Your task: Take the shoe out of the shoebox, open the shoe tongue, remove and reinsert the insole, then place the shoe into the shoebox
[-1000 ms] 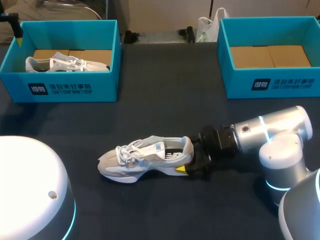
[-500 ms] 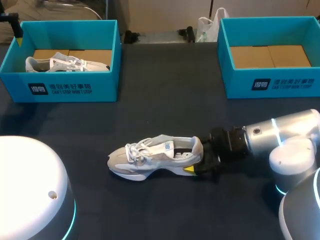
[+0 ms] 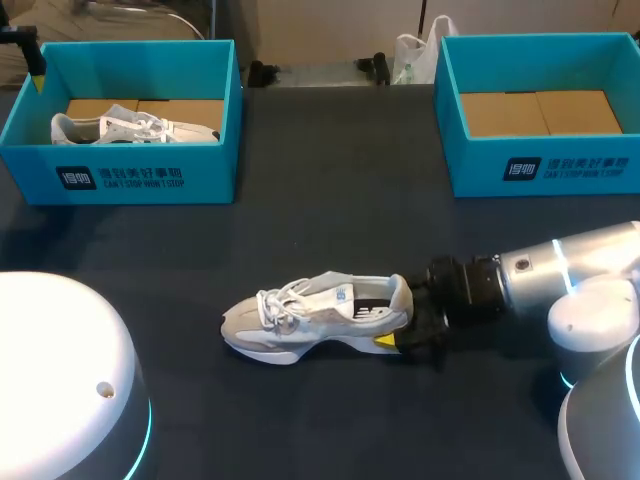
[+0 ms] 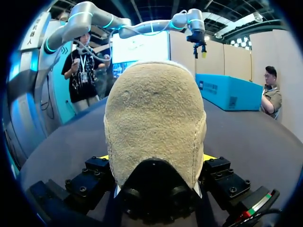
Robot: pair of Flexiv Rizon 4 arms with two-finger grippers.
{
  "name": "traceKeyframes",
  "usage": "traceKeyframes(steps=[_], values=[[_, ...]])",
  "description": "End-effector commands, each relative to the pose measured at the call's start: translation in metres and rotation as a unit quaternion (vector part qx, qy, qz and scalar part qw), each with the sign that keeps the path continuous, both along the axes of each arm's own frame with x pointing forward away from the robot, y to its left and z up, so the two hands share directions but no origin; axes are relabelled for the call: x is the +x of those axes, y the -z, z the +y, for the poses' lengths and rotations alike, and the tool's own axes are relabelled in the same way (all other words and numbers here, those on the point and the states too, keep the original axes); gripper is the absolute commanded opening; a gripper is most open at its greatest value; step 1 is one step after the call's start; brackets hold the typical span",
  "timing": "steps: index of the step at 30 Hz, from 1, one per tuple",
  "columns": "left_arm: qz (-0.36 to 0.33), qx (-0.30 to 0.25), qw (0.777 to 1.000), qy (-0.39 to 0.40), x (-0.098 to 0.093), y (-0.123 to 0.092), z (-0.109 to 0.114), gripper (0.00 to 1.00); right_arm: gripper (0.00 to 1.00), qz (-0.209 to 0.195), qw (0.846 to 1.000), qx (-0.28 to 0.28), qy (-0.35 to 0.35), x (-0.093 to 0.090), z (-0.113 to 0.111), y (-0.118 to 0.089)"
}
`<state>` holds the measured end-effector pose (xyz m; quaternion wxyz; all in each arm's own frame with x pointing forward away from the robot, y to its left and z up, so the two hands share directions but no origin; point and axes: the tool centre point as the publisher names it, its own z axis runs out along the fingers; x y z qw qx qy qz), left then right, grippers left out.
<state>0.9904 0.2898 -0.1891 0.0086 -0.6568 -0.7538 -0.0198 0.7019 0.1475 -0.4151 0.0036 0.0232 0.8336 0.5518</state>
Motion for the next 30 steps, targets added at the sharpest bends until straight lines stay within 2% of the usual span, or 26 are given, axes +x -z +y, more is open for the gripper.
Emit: traceKeyframes(steps=[1, 3, 4, 6, 8, 10, 11, 12, 13, 26, 30], values=[[-0.002, 0.001, 1.0, 0.0, -0.002, 0.0, 0.0, 1.0, 0.0, 0.001, 1.0, -0.003, 0.0, 0.0, 0.001, -0.002], [-0.006, -0.004, 1.0, -0.014, -0.007, -0.006, -0.008, 1.0, 0.0, 0.001, 1.0, -0.003, 0.0, 0.0, 0.001, -0.002], [-0.011, 0.0, 0.999, -0.042, -0.012, -0.009, -0.015, 1.0, 0.0, 0.001, 1.0, -0.003, 0.0, 0.0, 0.001, -0.002], [0.021, -0.016, 0.996, -0.088, -0.022, -0.014, -0.029, 1.0, 0.0, 0.001, 1.0, -0.003, 0.0, 0.0, 0.001, -0.002], [0.034, -0.016, 0.985, -0.168, -0.038, -0.016, -0.047, 1.0, 0.0, 0.001, 1.0, -0.003, 0.0, 0.0, 0.001, -0.002], [0.034, -0.003, 0.968, -0.248, -0.053, -0.018, -0.062, 1.0, 0.0, 0.001, 1.0, -0.003, 0.0, 0.0, 0.001, -0.002], [0.04, 0.015, 0.947, -0.318, -0.061, -0.018, -0.069, 1.0, 0.0, 0.001, 1.0, -0.003, 0.0, 0.0, 0.001, -0.002], [0.04, 0.057, 0.924, -0.377, -0.066, -0.016, -0.078, 1.0, 0.0, 0.001, 1.0, -0.003, 0.0, 0.0, 0.001, -0.002], [0.034, 0.075, 0.909, -0.409, -0.073, -0.013, -0.085, 1.0, 0.0, 0.001, 1.0, -0.003, 0.0, 0.0, 0.001, -0.002], [0.038, 0.071, 0.907, -0.413, -0.075, -0.014, -0.086, 1.0, 0.0, 0.001, 1.0, -0.003, 0.0, 0.0, 0.001, -0.002], [0.052, 0.04, 0.851, -0.521, -0.102, -0.011, -0.106, 1.0, 0.0, 0.001, 1.0, -0.003, 0.0, 0.0, 0.001, -0.002]])
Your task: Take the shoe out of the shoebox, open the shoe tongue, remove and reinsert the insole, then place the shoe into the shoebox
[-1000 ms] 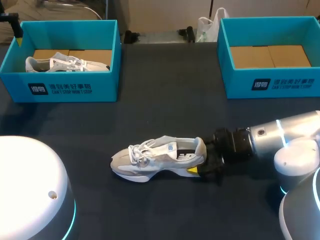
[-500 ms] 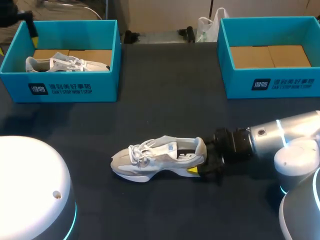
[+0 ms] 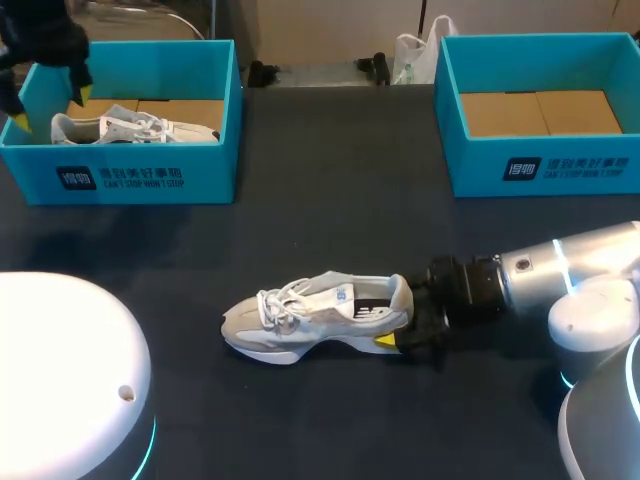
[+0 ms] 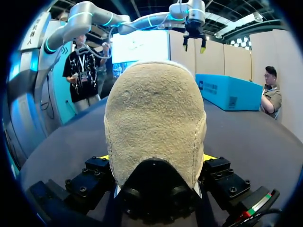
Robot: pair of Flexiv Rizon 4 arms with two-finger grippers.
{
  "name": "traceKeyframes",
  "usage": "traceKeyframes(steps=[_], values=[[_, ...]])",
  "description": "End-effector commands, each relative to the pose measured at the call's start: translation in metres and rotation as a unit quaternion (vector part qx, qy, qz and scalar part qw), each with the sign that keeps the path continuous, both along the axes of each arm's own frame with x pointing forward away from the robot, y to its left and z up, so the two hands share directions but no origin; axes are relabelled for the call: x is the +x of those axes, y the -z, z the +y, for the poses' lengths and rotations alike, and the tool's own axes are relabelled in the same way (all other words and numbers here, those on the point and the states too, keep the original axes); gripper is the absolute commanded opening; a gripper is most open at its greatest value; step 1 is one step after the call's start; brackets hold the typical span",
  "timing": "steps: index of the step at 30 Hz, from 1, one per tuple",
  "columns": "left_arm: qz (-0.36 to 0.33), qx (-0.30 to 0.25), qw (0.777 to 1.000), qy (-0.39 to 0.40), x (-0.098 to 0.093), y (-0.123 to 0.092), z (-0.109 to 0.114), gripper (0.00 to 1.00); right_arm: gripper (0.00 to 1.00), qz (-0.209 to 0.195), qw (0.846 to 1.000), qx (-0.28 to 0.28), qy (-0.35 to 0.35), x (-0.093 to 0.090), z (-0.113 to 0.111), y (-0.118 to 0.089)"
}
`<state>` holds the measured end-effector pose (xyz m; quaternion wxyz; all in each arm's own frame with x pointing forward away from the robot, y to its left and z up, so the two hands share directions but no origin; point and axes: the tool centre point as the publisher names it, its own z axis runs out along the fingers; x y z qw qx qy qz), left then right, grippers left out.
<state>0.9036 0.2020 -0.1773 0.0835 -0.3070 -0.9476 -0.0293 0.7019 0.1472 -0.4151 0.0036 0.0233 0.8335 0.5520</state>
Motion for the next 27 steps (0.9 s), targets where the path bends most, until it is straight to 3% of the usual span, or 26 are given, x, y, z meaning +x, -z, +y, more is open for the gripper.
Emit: traceKeyframes(steps=[1, 3, 5, 7, 18, 21, 24, 25, 27], values=[[0.002, -0.03, 0.983, -0.18, -0.026, -0.001, -0.026, 1.0, 0.0, 0.001, 1.0, -0.003, 0.0, 0.0, 0.001, -0.002], [0.008, -0.051, 0.971, -0.235, -0.037, -0.004, -0.033, 1.0, 0.0, 0.001, 1.0, -0.003, 0.0, 0.0, 0.001, -0.002], [-0.001, -0.041, 0.932, -0.36, -0.052, -0.005, -0.051, 1.0, 0.0, 0.001, 1.0, -0.003, 0.0, 0.0, 0.001, -0.002], [-0.013, 0.016, 0.887, -0.462, -0.06, -0.001, -0.071, 1.0, 0.0, 0.001, 1.0, -0.003, 0.0, 0.0, 0.001, -0.002], [-0.013, 0.016, 0.887, -0.462, -0.06, -0.001, -0.071, 1.0, 0.0, 0.001, 1.0, -0.003, 0.0, 0.0, 0.001, -0.002], [-0.001, 0.009, 0.856, -0.517, -0.074, -0.001, -0.085, 1.0, 0.0, 0.001, 1.0, -0.003, 0.0, 0.0, 0.001, -0.002], [0.012, 0.028, 0.818, -0.574, -0.107, 0.006, -0.117, 1.0, 0.0, 0.001, 1.0, -0.003, 0.0, 0.0, 0.001, -0.002], [0.012, 0.028, 0.818, -0.574, -0.107, 0.006, -0.117, 1.0, 0.0, 0.001, 1.0, -0.003, 0.0, 0.0, 0.001, -0.002], [0.014, 0.036, 0.773, -0.633, -0.127, 0.011, -0.141, 1.0, 0.0, 0.001, 1.0, -0.003, 0.0, 0.0, 0.001, -0.002]])
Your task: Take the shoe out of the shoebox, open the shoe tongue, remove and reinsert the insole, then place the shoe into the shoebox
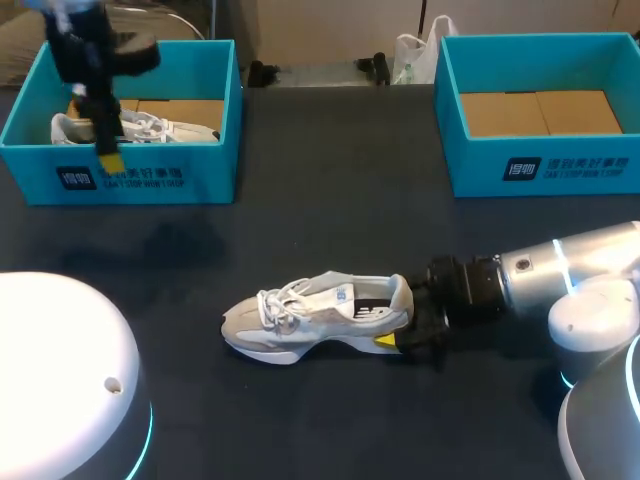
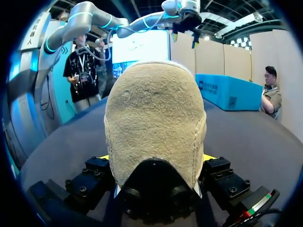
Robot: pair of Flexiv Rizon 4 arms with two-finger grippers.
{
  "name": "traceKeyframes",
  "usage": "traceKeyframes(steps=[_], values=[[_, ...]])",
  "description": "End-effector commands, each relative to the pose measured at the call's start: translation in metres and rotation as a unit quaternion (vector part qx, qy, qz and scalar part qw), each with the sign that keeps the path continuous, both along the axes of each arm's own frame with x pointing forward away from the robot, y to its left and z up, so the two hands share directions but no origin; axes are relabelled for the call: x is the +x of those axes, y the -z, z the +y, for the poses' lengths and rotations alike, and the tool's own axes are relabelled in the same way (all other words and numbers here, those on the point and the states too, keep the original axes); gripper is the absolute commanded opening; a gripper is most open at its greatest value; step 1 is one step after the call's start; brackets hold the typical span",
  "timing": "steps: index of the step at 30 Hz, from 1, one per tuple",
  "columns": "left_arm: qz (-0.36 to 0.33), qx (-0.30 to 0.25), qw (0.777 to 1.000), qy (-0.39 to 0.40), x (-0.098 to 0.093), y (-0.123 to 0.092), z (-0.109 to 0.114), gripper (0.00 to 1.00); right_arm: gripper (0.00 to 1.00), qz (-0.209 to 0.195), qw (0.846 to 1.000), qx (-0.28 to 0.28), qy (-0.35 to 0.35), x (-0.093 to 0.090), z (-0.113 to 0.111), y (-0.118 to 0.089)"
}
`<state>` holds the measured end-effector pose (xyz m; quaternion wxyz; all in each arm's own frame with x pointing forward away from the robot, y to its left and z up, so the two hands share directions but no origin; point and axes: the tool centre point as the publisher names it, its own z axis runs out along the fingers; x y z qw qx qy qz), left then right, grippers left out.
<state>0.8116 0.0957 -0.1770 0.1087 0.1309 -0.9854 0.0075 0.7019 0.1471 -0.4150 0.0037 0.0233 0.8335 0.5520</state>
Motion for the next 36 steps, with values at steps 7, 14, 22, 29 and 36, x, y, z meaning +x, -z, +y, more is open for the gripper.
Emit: traceKeyframes(steps=[7, 14, 22, 29, 36], values=[[-0.076, 0.027, 0.923, -0.376, -0.057, 0.017, -0.065, 1.0, 0.0, 0.001, 1.0, -0.003, 0.0, 0.0, 0.001, -0.002], [-0.076, 0.027, 0.923, -0.376, -0.057, 0.017, -0.065, 1.0, 0.0, 0.001, 1.0, -0.003, 0.0, 0.0, 0.001, -0.002], [-0.104, 0.06, 0.886, -0.448, -0.088, 0.034, -0.106, 1.0, 0.0, 0.001, 1.0, -0.003, 0.0, 0.0, 0.001, -0.002], [-0.068, 0.084, 0.846, -0.522, -0.099, 0.045, -0.164, 1.0, 0.0, 0.001, 1.0, -0.003, 0.0, 0.0, 0.001, -0.002], [-0.068, 0.084, 0.846, -0.522, -0.099, 0.045, -0.164, 1.0, 0.0, 0.001, 1.0, -0.003, 0.0, 0.0, 0.001, -0.002]])
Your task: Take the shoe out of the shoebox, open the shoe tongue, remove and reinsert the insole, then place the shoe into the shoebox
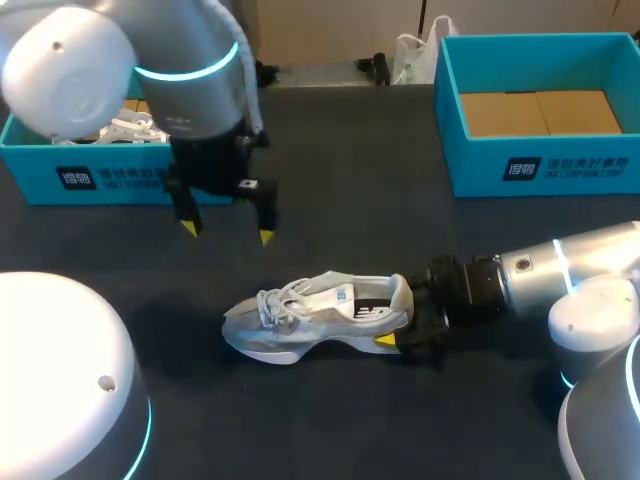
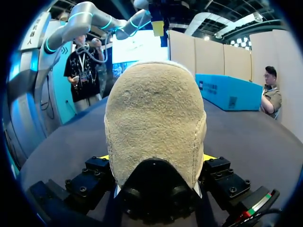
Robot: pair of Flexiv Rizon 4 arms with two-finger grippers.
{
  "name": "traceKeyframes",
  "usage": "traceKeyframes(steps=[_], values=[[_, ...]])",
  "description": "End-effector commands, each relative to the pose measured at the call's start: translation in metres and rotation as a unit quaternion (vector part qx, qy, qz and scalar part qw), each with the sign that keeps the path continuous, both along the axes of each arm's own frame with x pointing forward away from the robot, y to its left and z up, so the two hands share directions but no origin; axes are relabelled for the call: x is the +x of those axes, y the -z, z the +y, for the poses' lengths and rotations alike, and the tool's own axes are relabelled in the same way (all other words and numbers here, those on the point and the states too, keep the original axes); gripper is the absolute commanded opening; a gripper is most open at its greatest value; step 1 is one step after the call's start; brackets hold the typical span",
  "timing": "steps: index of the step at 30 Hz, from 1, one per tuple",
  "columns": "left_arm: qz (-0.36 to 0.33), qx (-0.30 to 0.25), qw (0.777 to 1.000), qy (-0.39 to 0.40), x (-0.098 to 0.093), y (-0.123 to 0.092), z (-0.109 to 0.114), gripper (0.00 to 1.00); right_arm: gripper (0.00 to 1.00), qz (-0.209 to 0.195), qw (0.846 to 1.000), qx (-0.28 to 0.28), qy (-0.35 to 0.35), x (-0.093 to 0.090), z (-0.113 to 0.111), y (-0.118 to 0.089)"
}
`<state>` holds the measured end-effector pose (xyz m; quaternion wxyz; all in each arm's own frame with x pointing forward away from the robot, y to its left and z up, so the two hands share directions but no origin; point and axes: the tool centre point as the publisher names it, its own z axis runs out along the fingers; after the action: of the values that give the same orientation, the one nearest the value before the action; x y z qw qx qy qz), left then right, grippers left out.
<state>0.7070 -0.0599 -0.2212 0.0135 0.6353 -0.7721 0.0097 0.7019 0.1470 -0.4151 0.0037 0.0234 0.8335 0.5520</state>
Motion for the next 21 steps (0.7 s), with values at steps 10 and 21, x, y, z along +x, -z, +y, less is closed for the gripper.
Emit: traceKeyframes(steps=[10, 21], values=[[0.04, 0.034, 0.999, -0.013, -0.008, 0.028, -0.057, 1.0, 0.0, 0.001, 1.0, -0.003, 0.0, 0.0, 0.001, -0.002], [0.038, 0.069, 0.995, -0.062, -0.019, 0.057, -0.11, 1.0, 0.0, 0.001, 1.0, -0.003, 0.0, 0.0, 0.001, -0.002]])
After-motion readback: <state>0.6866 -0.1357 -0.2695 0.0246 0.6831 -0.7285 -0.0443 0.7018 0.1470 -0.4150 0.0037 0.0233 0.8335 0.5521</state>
